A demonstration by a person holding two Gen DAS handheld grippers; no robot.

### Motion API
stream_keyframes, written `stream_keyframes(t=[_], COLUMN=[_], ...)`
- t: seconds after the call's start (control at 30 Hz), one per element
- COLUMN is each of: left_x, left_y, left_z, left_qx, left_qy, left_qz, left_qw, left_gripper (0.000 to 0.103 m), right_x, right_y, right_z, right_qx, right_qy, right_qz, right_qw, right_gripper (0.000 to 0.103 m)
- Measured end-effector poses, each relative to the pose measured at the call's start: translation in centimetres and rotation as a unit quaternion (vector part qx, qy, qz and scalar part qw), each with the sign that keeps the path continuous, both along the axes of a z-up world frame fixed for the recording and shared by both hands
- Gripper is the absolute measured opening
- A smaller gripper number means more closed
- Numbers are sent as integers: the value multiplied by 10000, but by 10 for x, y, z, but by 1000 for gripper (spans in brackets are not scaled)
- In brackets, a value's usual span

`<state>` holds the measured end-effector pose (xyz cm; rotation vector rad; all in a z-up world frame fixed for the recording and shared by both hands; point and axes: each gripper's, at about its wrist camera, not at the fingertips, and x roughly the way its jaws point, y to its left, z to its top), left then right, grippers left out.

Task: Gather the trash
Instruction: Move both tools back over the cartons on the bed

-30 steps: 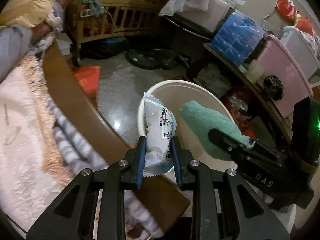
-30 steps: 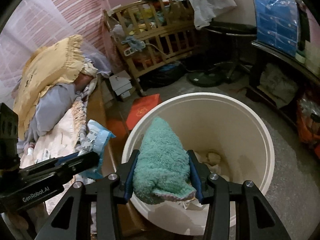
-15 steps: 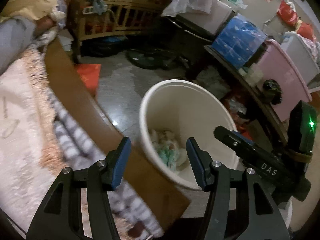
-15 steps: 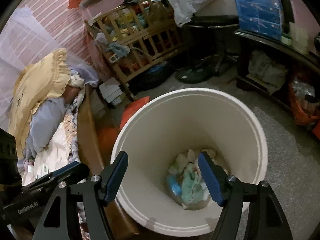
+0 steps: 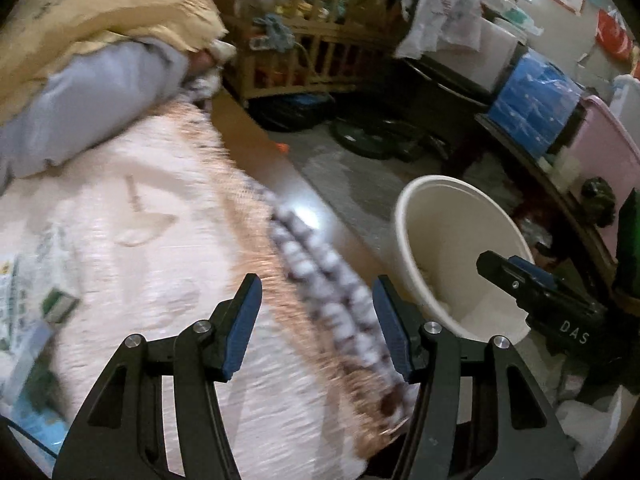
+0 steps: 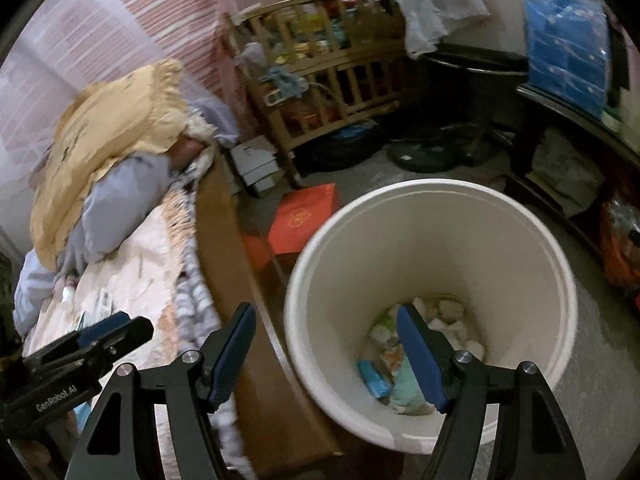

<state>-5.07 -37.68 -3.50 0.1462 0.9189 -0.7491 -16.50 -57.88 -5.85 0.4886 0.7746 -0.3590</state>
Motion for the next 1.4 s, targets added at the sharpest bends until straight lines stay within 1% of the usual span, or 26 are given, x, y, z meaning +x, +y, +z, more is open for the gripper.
stream_keyframes(t=[0.13,0.23,0.43,0.53,0.73,1.0,1.17,1.27,1.4], left_x=[4,8,15,20,36,63,78,84,94], left_y=[32,55,107,135,186,251,293,308,317], left_z=[6,10,21,25,20,4,-11,-17,-24], left_qx=[100,115,205,278,451,654,652,576,437], left_qy=[-184,-247,-421,-495,-492,-342,-53,122,315], left_qz=[299,484,914,1146,1641,2148,2438,2545,2571], left_qw=[9993,9985,9947,9918,9842,9739,9676,9653,9649], left_gripper=[56,56,56,56,56,56,56,56,56], right_x=[15,28,53,67,88,122,152,180,225], right_y=[26,49,94,121,167,218,248,268,298], right_z=[3,6,8,8,9,7,1,-6,-20], right_qx=[-57,-77,-101,-92,-86,-88,-84,-134,-286], right_qy=[7,-45,-63,-30,-8,102,210,327,589], right_qz=[306,565,1060,1387,1924,2530,2879,3061,3330], right_qw=[9995,9984,9943,9903,9813,9674,9574,9513,9406], right_gripper=[70,70,70,70,70,71,75,75,75])
